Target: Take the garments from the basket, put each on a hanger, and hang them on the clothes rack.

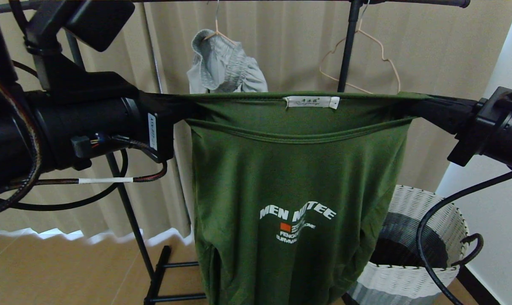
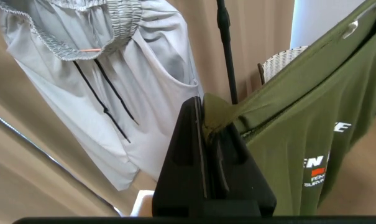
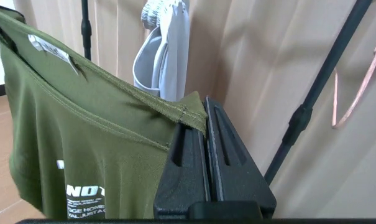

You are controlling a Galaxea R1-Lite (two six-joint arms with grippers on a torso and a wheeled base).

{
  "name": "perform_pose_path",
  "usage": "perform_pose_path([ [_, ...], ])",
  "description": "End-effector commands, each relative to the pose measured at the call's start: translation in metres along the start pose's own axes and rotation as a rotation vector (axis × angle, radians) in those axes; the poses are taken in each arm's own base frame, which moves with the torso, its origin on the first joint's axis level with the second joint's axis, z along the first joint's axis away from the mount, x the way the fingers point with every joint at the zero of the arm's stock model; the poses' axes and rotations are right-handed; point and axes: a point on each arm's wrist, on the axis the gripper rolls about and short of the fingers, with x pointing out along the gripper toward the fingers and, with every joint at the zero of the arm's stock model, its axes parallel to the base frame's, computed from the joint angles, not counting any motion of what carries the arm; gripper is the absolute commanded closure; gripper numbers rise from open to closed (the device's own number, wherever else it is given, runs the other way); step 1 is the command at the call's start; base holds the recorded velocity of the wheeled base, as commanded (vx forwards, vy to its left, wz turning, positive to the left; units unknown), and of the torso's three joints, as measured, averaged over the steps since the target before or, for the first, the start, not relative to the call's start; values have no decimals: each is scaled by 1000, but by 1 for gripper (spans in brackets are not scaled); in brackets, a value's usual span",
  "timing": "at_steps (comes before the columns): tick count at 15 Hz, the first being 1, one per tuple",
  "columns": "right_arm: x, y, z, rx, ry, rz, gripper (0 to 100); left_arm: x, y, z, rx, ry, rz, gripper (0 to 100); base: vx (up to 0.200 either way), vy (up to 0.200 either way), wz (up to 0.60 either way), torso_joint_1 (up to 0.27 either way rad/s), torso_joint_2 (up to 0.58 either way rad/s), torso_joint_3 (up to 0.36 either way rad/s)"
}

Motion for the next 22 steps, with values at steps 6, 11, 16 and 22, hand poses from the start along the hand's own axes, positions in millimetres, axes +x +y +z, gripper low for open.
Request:
perform_pose_path([
  [6,2,-1,-2,-2,8,0,100,-1,1,6,1,-21,3,100,0,0,0,0,0,0],
  [11,-14,4,-12,10,40,15,0,1,4,4,0,15,116,100,0,0,0,0,0,0],
  [16,-36,11,-18,12,40,110,0,14,9,-1,-8,76,279,100,0,0,0,0,0,0],
  [22,-52,-3,-29,-59,66,-58,0,1,7,-8,-7,88,278,100,0,0,0,0,0,0],
])
